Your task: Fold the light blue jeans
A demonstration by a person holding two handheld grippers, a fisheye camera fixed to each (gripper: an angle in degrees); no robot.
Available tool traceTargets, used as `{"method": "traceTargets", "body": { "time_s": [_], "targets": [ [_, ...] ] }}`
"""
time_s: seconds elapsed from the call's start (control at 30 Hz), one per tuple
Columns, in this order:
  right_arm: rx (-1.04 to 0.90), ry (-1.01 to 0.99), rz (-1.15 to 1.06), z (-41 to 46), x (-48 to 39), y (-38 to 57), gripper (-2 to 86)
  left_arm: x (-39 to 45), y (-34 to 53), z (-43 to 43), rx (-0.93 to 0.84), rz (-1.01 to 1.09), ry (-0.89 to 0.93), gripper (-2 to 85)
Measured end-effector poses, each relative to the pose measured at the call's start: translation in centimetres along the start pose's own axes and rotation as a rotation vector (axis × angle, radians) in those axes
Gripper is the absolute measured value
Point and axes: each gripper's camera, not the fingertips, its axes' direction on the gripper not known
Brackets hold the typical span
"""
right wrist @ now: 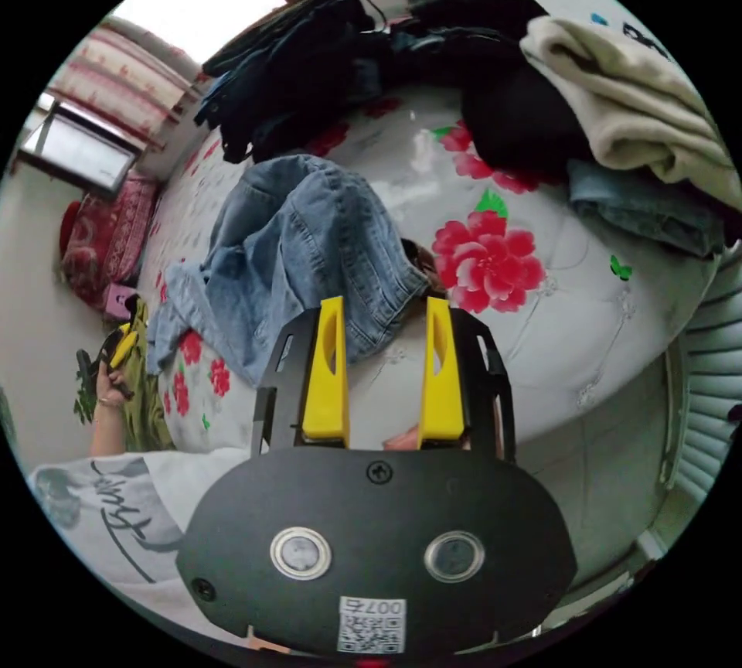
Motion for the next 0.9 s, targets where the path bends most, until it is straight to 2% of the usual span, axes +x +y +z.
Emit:
{"method": "traceTargets", "body": {
  "time_s": [0.2, 0.3, 0.37, 0.4, 0.47, 0.5, 0.57, 0.63, 0.8, 0.9],
  "targets": [
    [-0.143, 0.003, 0.123, 2.3, 1.1, -2.8, 10.7, 3.6, -10.2, 9.5, -0.113, 0.085, -0.086, 14.2],
    [-0.230, -0.007, 0.135, 3.5, 0.8, -3.3, 9.0, 3.3, -12.8, 15.4, -0.255, 0.083, -0.165, 14.1],
    [-0.255, -0.037, 0.138, 3.9, 0.6, -3.5, 7.7, 2.1, -12.8, 19.8, -0.404, 0.087, -0.248, 10.7],
    [-0.246, -0.032, 0.160, 3.7, 0.7, -3.5, 6.7, 2.2, -12.6, 19.5, -0.362, 0.119, -0.264, 8.9],
    [-0.226, -0.023, 0.190, 3.0, 1.1, -3.6, 5.0, 0.9, -12.2, 18.8, -0.334, 0.116, -0.159, 0.6],
    [-0.210, -0.076, 0.217, 2.4, 1.7, -3.6, 4.0, 0.3, -12.1, 18.1, -0.315, 0.096, -0.121, 0.3],
    [-0.174, -0.150, 0.246, 1.0, 2.4, -3.7, 2.6, -2.2, -11.0, 12.9, -0.148, 0.018, 0.129, -0.6],
    [-0.104, -0.225, 0.250, -1.0, 2.7, -4.0, 1.6, -3.7, -9.3, 7.9, -0.033, 0.004, 0.249, -0.8],
    [0.136, -0.577, 0.170, -8.9, 2.6, -7.0, 0.2, -5.1, -0.3, -7.7, 0.244, 0.118, 0.257, -0.8],
    [0.213, -0.644, 0.008, -13.9, 1.6, -7.9, -0.1, -6.4, 8.4, -14.6, 0.334, 0.107, 0.193, -0.4]
  ]
}}
